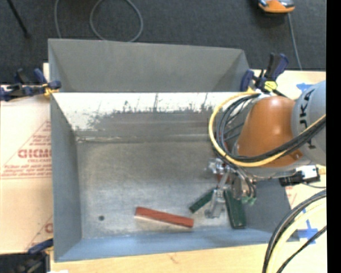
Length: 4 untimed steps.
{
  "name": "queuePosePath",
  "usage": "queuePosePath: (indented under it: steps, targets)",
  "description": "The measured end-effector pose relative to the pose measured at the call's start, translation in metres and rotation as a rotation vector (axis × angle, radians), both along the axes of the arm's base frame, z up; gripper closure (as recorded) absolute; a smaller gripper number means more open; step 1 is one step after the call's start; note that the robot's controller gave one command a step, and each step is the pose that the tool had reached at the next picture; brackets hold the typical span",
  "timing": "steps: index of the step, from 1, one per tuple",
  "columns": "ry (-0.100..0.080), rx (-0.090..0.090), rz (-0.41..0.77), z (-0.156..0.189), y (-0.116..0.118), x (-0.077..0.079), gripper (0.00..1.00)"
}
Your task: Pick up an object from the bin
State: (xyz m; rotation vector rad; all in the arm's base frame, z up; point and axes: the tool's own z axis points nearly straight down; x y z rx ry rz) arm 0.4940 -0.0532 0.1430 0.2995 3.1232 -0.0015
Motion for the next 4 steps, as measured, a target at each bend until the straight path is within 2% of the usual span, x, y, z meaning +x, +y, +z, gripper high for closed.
queuePosePath:
  steps: [1,2,3,4]
  targets:
    - [0.004,-0.002,0.071,-0.076,-0.040,0.022,0.00]
    - [-0.002,-0.001,0.073,-0.072,-0.038,0.024,1.00]
    - [-0.007,-0.002,0.067,0.042,-0.040,0.024,1.00]
    - [-0.011,-0.002,0.062,0.113,-0.050,0.071,1.00]
